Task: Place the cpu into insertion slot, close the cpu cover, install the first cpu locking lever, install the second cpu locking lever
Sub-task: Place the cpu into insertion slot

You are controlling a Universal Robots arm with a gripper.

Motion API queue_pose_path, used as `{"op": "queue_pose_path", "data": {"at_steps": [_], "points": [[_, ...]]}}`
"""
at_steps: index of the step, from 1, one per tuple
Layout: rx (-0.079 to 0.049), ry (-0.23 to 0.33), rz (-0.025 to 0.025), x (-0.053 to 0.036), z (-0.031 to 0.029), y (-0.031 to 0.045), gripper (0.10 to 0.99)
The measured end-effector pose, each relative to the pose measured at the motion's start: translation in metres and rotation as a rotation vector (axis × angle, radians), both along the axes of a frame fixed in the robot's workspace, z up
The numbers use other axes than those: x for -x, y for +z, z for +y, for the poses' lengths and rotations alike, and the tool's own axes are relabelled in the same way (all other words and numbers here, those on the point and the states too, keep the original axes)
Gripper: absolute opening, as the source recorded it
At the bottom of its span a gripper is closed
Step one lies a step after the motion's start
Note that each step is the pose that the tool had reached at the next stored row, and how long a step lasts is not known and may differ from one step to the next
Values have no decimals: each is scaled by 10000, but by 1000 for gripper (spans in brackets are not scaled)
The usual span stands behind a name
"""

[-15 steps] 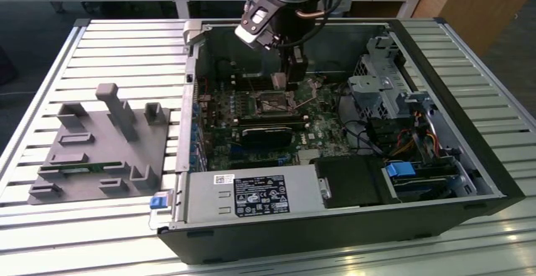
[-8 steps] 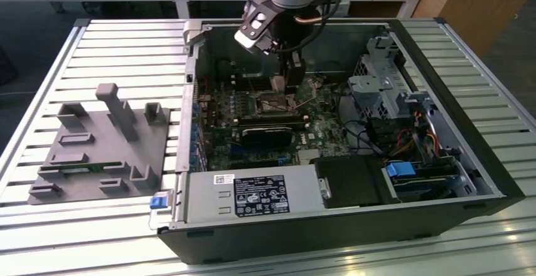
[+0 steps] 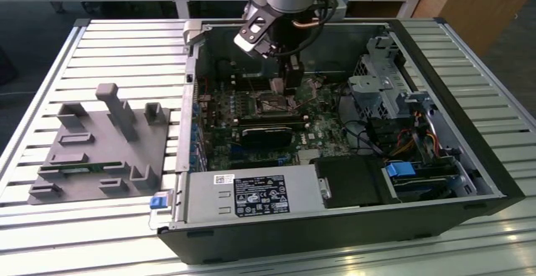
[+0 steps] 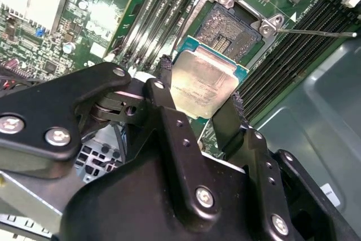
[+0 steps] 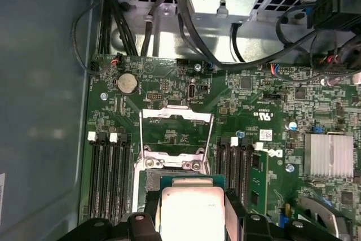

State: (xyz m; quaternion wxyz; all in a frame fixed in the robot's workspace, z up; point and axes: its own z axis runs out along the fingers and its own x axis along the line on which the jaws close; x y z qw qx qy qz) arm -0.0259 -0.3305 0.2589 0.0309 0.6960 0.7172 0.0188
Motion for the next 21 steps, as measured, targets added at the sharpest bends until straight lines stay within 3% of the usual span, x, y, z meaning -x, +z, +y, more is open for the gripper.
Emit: {"op": "queue_pose_path", "data": {"at_steps": [10,21], "points": [[-1,-49,0,25,63,-113,537],[1,-49,1,26,64,-155,537]]}}
